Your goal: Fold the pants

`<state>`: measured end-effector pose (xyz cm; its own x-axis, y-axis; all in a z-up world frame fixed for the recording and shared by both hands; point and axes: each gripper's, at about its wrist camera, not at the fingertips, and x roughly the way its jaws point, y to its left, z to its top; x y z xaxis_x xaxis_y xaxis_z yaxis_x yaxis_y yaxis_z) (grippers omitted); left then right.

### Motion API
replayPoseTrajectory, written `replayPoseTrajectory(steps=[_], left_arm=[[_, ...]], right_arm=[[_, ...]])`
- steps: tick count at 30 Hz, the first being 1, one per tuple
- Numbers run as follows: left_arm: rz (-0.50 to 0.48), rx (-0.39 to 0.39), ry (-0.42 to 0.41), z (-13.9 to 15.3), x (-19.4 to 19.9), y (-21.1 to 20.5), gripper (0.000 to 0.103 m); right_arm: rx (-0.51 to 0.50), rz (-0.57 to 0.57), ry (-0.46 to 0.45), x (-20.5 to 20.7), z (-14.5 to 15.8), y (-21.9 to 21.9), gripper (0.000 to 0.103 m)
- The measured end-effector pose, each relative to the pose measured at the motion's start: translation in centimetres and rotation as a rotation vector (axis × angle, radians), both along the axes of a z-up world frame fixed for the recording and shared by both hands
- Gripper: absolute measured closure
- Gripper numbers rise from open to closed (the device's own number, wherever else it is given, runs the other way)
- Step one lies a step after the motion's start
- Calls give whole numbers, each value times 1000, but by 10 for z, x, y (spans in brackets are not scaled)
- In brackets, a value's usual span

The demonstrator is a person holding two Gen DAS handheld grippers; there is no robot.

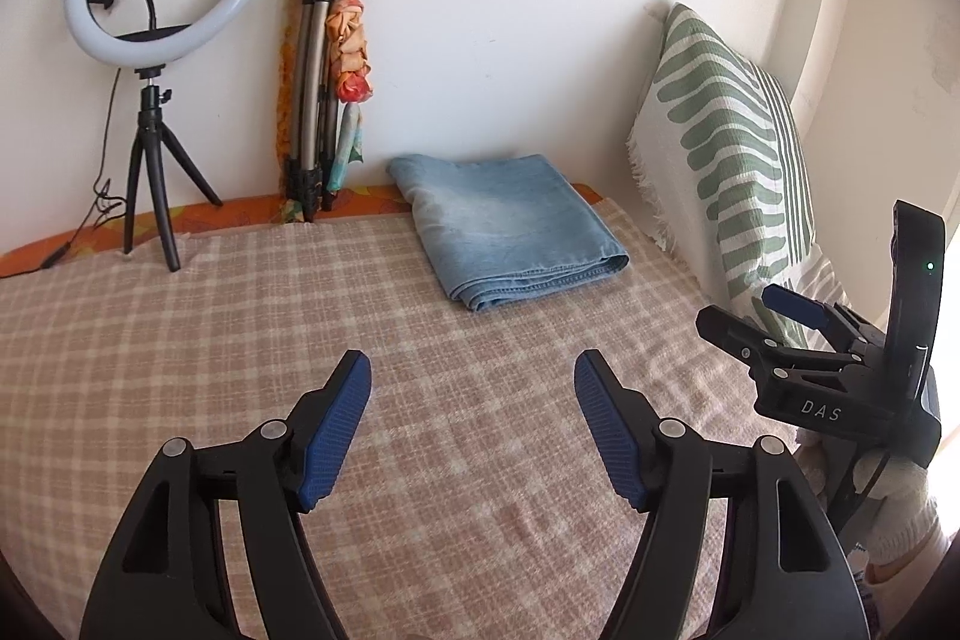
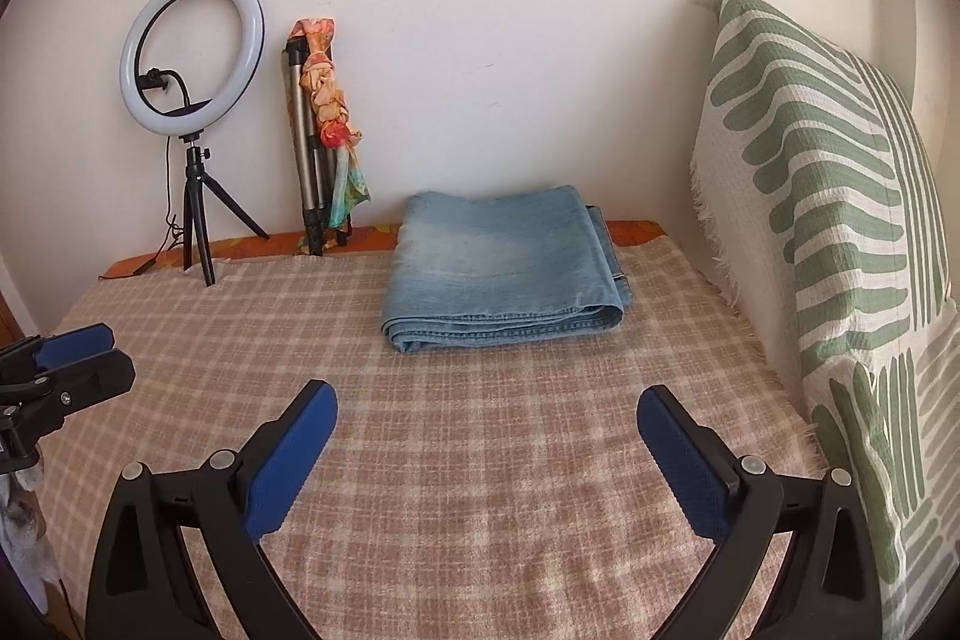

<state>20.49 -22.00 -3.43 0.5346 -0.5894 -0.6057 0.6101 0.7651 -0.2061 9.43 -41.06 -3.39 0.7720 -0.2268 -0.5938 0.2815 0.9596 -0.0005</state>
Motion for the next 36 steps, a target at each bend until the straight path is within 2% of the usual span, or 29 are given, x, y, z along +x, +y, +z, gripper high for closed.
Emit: replayPoseTrajectory(steps=[4, 9, 17, 27, 36], left_arm=[[8, 18, -21, -2, -16, 12, 27], [8, 34, -30, -7, -29, 22, 25], [14, 39, -30, -12, -38, 29, 24], [16, 50, -52, -17, -49, 33, 24], [70, 107, -41, -32, -44, 37, 21]], right_arm=[[-6, 3, 3, -11, 1, 17, 0], [-45, 12, -3, -24, 7, 35, 0], [-26, 0, -9, -38, 2, 49, 0], [-31, 0, -3, -41, -15, 53, 0], [-12, -14, 3, -37, -27, 49, 0]])
